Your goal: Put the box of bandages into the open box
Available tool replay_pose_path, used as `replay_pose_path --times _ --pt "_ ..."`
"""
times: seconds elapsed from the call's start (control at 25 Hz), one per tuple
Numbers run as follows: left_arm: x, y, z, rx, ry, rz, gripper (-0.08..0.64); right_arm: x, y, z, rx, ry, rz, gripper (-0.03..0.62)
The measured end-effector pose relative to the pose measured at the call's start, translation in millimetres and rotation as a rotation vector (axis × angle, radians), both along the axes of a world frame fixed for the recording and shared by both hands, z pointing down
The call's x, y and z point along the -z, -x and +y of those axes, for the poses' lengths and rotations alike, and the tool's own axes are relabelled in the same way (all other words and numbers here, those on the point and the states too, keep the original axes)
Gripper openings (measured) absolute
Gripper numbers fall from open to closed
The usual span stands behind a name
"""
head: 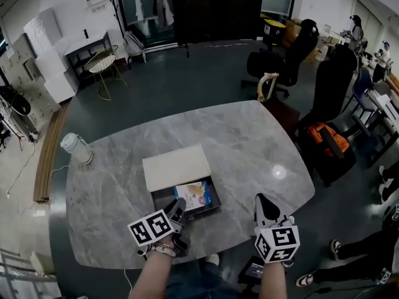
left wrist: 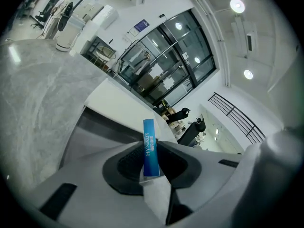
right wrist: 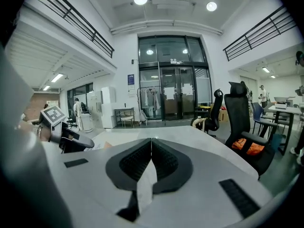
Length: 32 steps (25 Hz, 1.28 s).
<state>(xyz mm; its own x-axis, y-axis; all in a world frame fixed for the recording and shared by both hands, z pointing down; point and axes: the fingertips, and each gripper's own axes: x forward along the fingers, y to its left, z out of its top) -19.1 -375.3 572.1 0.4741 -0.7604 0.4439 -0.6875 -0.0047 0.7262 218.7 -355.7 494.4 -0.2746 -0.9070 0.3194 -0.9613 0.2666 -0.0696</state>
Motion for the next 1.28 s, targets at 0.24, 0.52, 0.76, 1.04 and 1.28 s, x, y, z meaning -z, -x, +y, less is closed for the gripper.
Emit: replay_pose_path --times 0.24,0.52,0.76,1.04,1.28 --pt "-17.2 -2.3 -4.2 0.012 0.086 -0.005 0.092 -10.7 -11.7 -8.1 -0.015 0.028 -0.016 0.025" --pt "-30.5 -4.6 -12.3 0.026 0.152 -0.010 0.092 -15.0 -24.9 -18.2 -0.032 0.041 -0.030 0.025" --pt "-41.8 -5.9 -17.0 -0.013 0.204 -0.075 0.092 -21.5 -24.1 -23.4 -0.028 0.056 -0.028 0.025" --pt "-60.3 -6.8 -17.4 -0.081 0.346 -0.168 0.104 -18.4 -32.0 -35.8 -0.036 0.052 -0.018 0.025" --pt "-73.6 -5.3 -18.5 -0.071 0.465 -0.164 0.114 -18.8 -29.0 -43.5 -0.023 0.052 -0.014 0.025"
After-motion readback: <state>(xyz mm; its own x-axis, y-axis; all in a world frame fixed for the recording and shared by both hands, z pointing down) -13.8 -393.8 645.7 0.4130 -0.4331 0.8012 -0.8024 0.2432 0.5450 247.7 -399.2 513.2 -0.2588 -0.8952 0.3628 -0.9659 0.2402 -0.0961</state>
